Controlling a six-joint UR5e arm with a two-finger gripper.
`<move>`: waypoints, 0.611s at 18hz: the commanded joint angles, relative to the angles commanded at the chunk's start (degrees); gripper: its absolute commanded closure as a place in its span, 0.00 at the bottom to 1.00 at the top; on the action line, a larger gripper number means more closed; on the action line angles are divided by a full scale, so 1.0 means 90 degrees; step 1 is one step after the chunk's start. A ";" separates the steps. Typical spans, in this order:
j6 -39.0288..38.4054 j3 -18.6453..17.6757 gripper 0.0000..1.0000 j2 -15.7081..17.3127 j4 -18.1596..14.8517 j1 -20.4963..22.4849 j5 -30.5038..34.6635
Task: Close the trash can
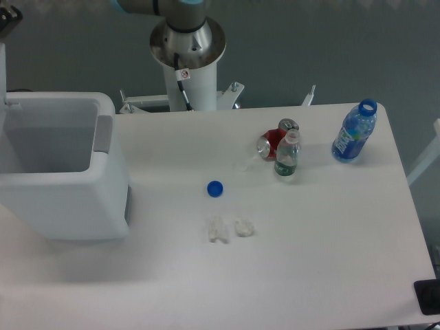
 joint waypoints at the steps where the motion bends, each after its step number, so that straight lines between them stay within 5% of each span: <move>1: 0.0000 -0.0010 1.00 0.0000 0.0000 0.0048 0.0000; 11: 0.0020 -0.0254 1.00 -0.0010 0.0010 0.0449 -0.0010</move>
